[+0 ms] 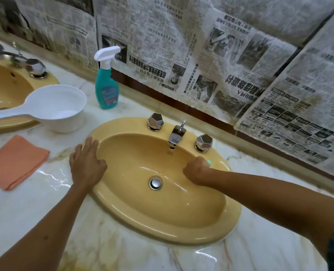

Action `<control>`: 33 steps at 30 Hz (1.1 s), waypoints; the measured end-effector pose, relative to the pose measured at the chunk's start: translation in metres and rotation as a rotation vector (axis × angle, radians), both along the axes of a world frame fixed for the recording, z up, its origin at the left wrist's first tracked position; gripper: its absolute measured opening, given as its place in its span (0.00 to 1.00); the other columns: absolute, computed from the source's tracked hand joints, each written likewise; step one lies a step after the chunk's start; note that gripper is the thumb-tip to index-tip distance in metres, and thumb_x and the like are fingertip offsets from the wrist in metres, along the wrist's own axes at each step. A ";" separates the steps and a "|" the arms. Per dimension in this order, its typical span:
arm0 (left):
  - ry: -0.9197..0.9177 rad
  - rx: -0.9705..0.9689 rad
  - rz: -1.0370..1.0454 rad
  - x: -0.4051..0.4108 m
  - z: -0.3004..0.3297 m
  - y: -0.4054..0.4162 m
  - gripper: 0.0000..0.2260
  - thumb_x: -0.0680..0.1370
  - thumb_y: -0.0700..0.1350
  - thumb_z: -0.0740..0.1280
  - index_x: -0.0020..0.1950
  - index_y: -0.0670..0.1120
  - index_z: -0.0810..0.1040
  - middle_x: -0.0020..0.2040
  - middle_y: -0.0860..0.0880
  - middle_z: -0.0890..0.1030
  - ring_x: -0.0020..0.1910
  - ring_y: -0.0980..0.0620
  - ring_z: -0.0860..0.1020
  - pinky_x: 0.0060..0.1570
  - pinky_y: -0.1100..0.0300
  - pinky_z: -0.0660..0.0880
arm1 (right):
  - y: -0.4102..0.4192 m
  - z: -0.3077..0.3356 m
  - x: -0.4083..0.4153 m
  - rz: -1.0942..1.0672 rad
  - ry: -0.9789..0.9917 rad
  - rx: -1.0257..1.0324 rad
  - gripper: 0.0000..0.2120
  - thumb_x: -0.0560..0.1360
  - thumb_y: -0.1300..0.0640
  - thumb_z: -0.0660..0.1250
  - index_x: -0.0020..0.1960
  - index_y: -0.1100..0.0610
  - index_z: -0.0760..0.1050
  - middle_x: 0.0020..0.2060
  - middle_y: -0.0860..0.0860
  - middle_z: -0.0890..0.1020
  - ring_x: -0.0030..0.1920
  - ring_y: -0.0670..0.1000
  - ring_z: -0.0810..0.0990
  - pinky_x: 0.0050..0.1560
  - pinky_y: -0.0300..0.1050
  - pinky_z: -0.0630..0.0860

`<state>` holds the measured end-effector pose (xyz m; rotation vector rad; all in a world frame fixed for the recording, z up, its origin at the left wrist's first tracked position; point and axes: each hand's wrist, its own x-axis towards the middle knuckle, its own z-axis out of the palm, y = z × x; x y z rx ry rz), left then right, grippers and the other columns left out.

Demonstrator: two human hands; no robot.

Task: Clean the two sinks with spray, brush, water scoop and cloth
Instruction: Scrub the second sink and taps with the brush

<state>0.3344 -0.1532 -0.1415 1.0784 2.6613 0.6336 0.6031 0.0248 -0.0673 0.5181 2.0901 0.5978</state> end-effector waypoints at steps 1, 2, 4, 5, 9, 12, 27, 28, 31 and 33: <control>-0.004 0.000 0.000 0.000 0.001 0.001 0.35 0.65 0.49 0.58 0.74 0.47 0.68 0.79 0.48 0.62 0.74 0.38 0.61 0.72 0.41 0.57 | 0.001 -0.004 0.002 -0.053 -0.066 -0.027 0.13 0.79 0.62 0.61 0.62 0.56 0.77 0.58 0.54 0.80 0.57 0.57 0.79 0.45 0.46 0.70; -0.004 0.000 -0.001 0.000 0.001 0.001 0.35 0.66 0.48 0.59 0.74 0.47 0.68 0.79 0.48 0.61 0.74 0.38 0.61 0.72 0.41 0.57 | 0.003 -0.005 0.002 -0.062 -0.066 -0.028 0.13 0.80 0.62 0.60 0.62 0.56 0.76 0.59 0.54 0.80 0.57 0.57 0.79 0.45 0.47 0.70; -0.001 -0.001 0.003 0.000 0.002 0.001 0.35 0.66 0.48 0.59 0.74 0.47 0.68 0.79 0.48 0.61 0.75 0.38 0.61 0.72 0.41 0.57 | 0.006 -0.001 -0.005 0.013 0.119 0.003 0.12 0.80 0.63 0.61 0.60 0.57 0.78 0.54 0.54 0.82 0.51 0.56 0.81 0.40 0.45 0.71; -0.002 -0.003 0.007 0.000 0.002 0.001 0.35 0.65 0.49 0.58 0.74 0.47 0.68 0.79 0.48 0.61 0.75 0.38 0.61 0.73 0.41 0.57 | 0.006 0.005 -0.012 0.087 0.235 0.024 0.11 0.80 0.64 0.62 0.59 0.58 0.79 0.51 0.54 0.82 0.47 0.55 0.81 0.36 0.45 0.70; 0.005 -0.002 0.007 0.000 0.002 0.001 0.35 0.65 0.49 0.57 0.74 0.47 0.68 0.79 0.48 0.62 0.74 0.38 0.62 0.72 0.41 0.58 | 0.010 0.004 -0.011 0.096 0.089 -0.026 0.12 0.79 0.63 0.65 0.61 0.59 0.77 0.53 0.53 0.81 0.47 0.55 0.79 0.39 0.46 0.71; 0.009 -0.004 0.000 -0.001 0.001 0.002 0.35 0.64 0.49 0.57 0.73 0.46 0.69 0.78 0.48 0.63 0.73 0.38 0.64 0.71 0.39 0.61 | 0.010 0.001 -0.005 -0.097 -0.205 -0.097 0.18 0.77 0.60 0.69 0.67 0.57 0.73 0.62 0.54 0.77 0.61 0.58 0.77 0.46 0.51 0.70; 0.034 -0.016 -0.015 -0.006 -0.004 0.004 0.34 0.64 0.49 0.59 0.71 0.46 0.70 0.77 0.47 0.65 0.70 0.38 0.67 0.67 0.37 0.64 | 0.010 -0.018 -0.030 0.068 0.288 -0.052 0.09 0.77 0.65 0.65 0.56 0.57 0.78 0.43 0.51 0.79 0.41 0.54 0.76 0.35 0.44 0.68; 0.035 -0.012 -0.009 -0.006 -0.005 0.004 0.34 0.64 0.49 0.59 0.71 0.46 0.70 0.77 0.47 0.65 0.71 0.38 0.66 0.68 0.38 0.64 | 0.010 -0.027 -0.027 0.033 0.209 -0.082 0.10 0.77 0.65 0.66 0.56 0.58 0.78 0.45 0.52 0.79 0.44 0.54 0.77 0.37 0.44 0.69; 0.035 0.003 0.005 -0.005 -0.004 0.004 0.34 0.65 0.50 0.59 0.72 0.46 0.70 0.78 0.48 0.64 0.72 0.39 0.65 0.69 0.39 0.62 | 0.018 -0.036 -0.014 -0.185 -0.147 -0.228 0.17 0.73 0.62 0.73 0.61 0.58 0.77 0.57 0.53 0.80 0.52 0.56 0.77 0.45 0.49 0.72; 0.038 0.005 0.008 -0.005 -0.003 0.004 0.34 0.65 0.50 0.59 0.72 0.46 0.70 0.78 0.48 0.64 0.73 0.39 0.64 0.70 0.39 0.62 | 0.026 -0.036 -0.016 -0.147 -0.028 -0.206 0.16 0.75 0.62 0.70 0.62 0.58 0.77 0.58 0.54 0.80 0.54 0.57 0.78 0.44 0.48 0.73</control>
